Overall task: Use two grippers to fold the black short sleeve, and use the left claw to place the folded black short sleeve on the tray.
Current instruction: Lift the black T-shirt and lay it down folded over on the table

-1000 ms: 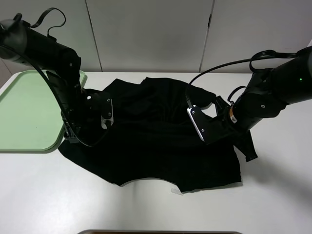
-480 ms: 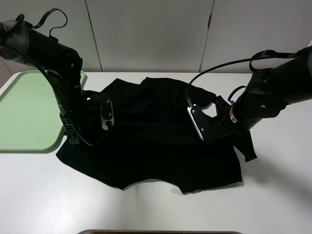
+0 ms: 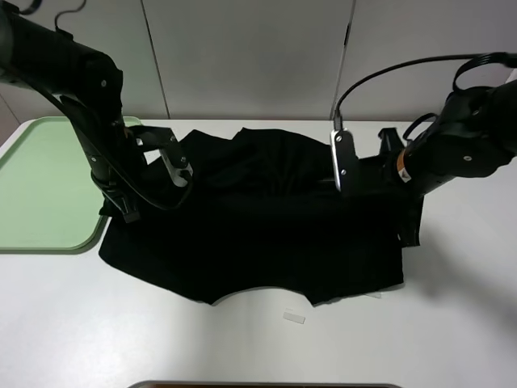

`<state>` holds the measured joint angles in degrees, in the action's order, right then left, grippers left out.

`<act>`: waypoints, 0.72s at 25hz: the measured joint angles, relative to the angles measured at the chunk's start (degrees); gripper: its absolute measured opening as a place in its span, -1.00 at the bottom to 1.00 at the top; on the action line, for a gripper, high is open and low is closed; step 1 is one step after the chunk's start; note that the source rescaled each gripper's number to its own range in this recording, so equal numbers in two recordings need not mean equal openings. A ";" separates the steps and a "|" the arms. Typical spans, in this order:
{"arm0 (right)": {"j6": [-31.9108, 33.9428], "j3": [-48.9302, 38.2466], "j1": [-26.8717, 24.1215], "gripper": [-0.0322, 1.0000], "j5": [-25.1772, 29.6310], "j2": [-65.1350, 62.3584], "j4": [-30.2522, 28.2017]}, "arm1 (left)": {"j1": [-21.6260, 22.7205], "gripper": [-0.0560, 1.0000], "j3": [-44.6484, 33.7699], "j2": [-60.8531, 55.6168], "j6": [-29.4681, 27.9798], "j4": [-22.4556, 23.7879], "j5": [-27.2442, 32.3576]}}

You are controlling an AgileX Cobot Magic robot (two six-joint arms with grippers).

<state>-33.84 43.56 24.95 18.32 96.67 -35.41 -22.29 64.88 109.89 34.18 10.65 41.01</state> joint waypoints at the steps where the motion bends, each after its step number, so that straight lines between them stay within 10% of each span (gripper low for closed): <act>1: 3.11 0.00 -0.90 -0.94 -0.26 -0.94 -0.54 | 0.00 -0.86 0.00 -1.27 -0.77 -0.07 0.00; 6: 21.75 0.00 -7.96 -0.94 -3.08 -11.82 -6.28 | -0.19 -0.86 0.00 -9.43 -2.17 -1.00 -1.91; 18: 23.92 -0.05 -10.48 -0.94 -8.73 -36.09 -13.38 | -3.33 -0.87 0.00 -33.98 -2.24 -1.36 -4.94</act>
<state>-9.92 43.51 14.47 9.59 60.58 -48.79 -25.62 64.88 75.92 31.94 9.30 36.07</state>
